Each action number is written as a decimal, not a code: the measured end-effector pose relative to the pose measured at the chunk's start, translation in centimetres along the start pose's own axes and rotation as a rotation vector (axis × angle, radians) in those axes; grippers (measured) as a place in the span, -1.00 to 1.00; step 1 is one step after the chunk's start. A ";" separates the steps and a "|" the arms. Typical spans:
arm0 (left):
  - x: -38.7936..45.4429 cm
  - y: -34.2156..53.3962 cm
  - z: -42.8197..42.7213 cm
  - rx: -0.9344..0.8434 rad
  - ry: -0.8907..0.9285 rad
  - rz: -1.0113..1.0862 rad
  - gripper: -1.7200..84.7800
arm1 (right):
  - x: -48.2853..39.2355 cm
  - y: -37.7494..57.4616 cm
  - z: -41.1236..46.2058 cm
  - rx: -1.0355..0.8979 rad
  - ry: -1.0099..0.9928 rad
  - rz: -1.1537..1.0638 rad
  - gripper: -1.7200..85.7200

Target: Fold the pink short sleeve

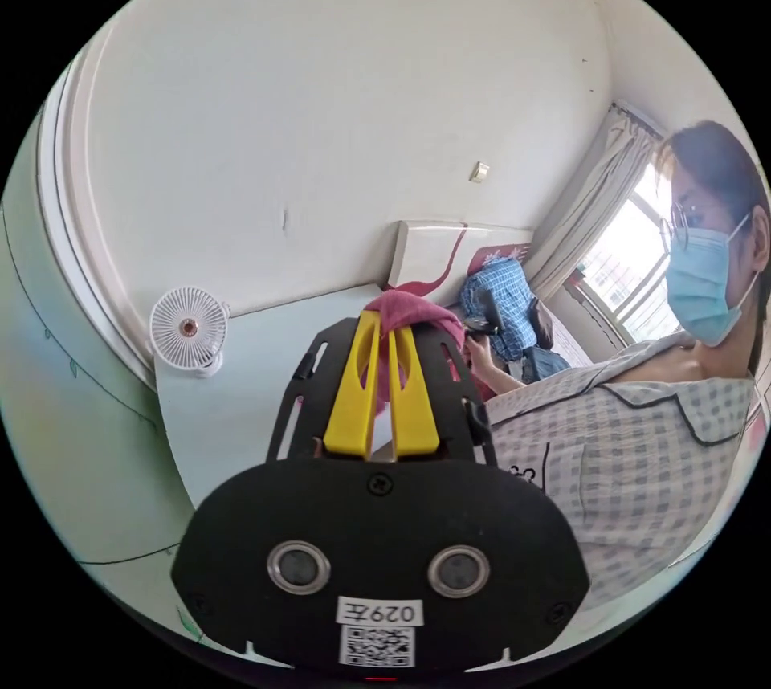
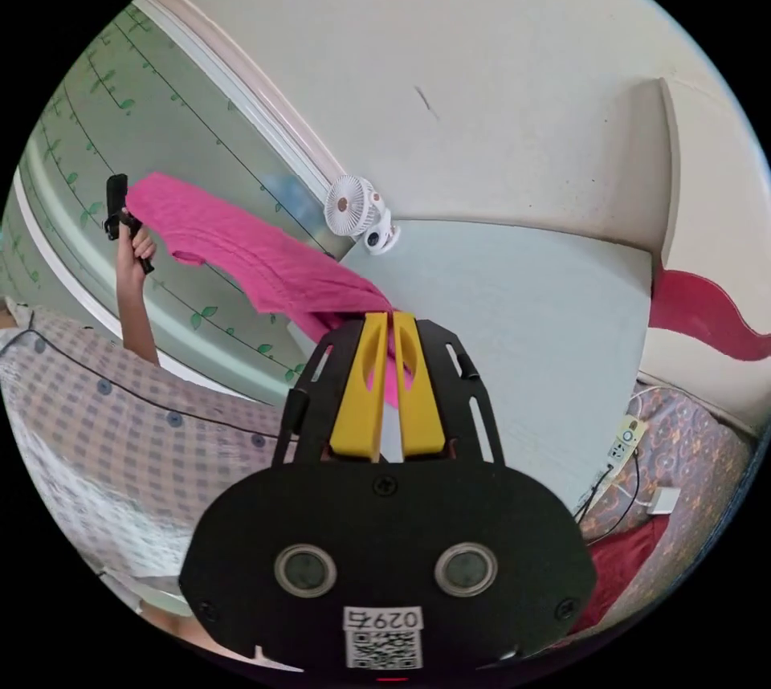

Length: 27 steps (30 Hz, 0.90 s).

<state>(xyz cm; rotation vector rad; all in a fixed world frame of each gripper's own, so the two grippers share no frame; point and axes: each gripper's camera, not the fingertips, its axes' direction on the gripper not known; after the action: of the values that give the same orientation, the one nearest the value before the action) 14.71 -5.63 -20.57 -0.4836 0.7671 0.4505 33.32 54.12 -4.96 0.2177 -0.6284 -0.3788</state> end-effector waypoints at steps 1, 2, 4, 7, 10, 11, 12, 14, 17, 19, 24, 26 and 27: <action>-0.7 0.4 0.0 -0.015 -0.011 -0.007 -0.98 | -0.8 -0.3 -2.2 0.052 0.032 -0.016 -0.96; -1.0 0.5 0.0 -0.022 -0.013 -0.007 -0.98 | -1.3 -0.5 -3.5 0.082 0.045 -0.028 -0.96; -2.0 1.0 -0.3 -0.037 -0.011 0.032 -0.98 | -3.6 -1.6 -8.3 0.162 0.060 -0.102 -0.96; -3.0 1.2 -0.9 -0.049 -0.009 0.093 -0.98 | -6.5 -2.9 -13.5 0.175 0.045 -0.241 -0.96; -3.4 1.4 -2.0 -0.031 0.039 0.149 -0.98 | -9.3 -3.3 -17.9 0.197 0.061 -0.335 -0.96; -3.2 1.5 -2.3 -0.023 0.052 0.171 -0.98 | -9.9 -3.2 -18.8 0.203 0.070 -0.355 -0.96; -2.8 1.7 -3.1 -0.012 0.067 0.210 -0.98 | -11.3 -3.0 -20.3 0.214 0.101 -0.396 -0.96; -2.1 1.9 -4.4 0.003 0.044 0.248 -0.98 | -13.4 -2.6 -22.3 0.223 0.169 -0.437 -0.96; -1.7 1.9 -6.0 0.024 -0.050 0.277 -0.98 | -15.6 -2.4 -23.9 0.234 0.299 -0.449 -0.96; -2.8 0.6 -5.5 0.013 -0.088 0.293 -0.98 | -15.0 -3.6 -23.8 0.219 0.347 -0.404 -0.96; -10.0 -5.3 1.4 -0.065 -0.112 0.252 -0.98 | -5.8 -9.9 -19.5 0.128 0.295 -0.244 -0.96; -14.4 -7.9 6.5 -0.152 -0.091 0.183 -0.98 | 0.4 -12.9 -15.7 0.037 0.283 -0.122 -0.96; -17.7 -9.3 10.6 -0.219 -0.064 0.122 -0.98 | 5.1 -14.5 -12.7 -0.036 0.283 -0.015 -0.96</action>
<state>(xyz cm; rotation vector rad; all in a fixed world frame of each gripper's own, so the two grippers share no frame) 14.24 -10.78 1.46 -0.6251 0.6910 0.6650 40.77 39.97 -16.77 0.2366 -0.3413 -0.3657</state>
